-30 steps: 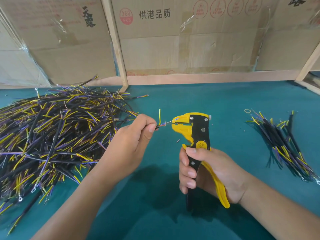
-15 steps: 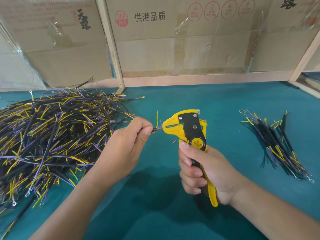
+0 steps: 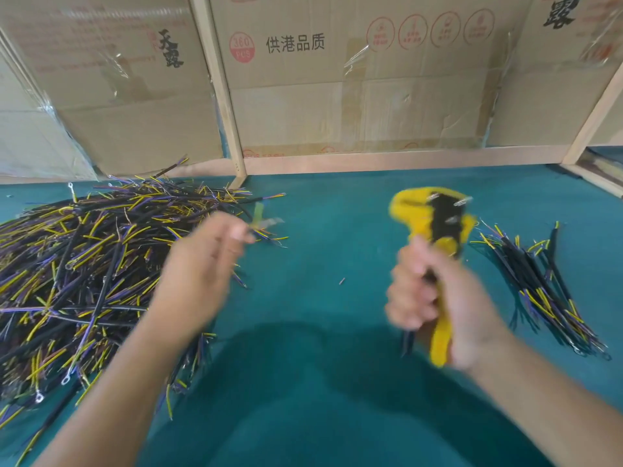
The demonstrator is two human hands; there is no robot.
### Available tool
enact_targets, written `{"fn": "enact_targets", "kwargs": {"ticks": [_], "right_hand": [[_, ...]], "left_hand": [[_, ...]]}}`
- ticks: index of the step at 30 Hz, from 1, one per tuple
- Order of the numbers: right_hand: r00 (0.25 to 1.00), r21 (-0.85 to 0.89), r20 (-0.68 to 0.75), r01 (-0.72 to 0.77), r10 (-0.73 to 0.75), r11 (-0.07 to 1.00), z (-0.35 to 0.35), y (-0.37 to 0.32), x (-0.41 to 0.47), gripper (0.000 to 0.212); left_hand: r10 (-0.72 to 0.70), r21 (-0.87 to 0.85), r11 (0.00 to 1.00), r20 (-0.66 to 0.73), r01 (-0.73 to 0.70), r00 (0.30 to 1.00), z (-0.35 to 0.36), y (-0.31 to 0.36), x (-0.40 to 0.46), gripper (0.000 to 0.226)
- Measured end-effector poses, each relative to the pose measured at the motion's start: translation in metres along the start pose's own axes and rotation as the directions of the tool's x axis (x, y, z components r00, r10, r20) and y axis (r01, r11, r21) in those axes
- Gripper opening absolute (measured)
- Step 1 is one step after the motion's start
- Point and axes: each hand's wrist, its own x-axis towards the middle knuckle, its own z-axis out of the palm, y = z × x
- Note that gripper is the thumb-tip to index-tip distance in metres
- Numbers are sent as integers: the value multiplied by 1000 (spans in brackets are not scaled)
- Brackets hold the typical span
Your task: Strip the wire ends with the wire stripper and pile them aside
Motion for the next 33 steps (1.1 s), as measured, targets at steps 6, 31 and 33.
{"fn": "enact_targets", "kwargs": {"ticks": [6, 31, 33], "right_hand": [[999, -103, -28, -38, 35, 994, -7, -7, 0, 26], [947, -299, 237, -142, 218, 944, 6, 29, -10, 25], [944, -301, 245, -141, 219, 943, 6, 31, -10, 25]], "left_hand": [[49, 18, 999, 87, -51, 995, 3, 4, 0, 19], [42, 126, 990, 205, -69, 978, 15, 38, -8, 39], [40, 113, 992, 212, -65, 976, 16, 39, -9, 38]]}}
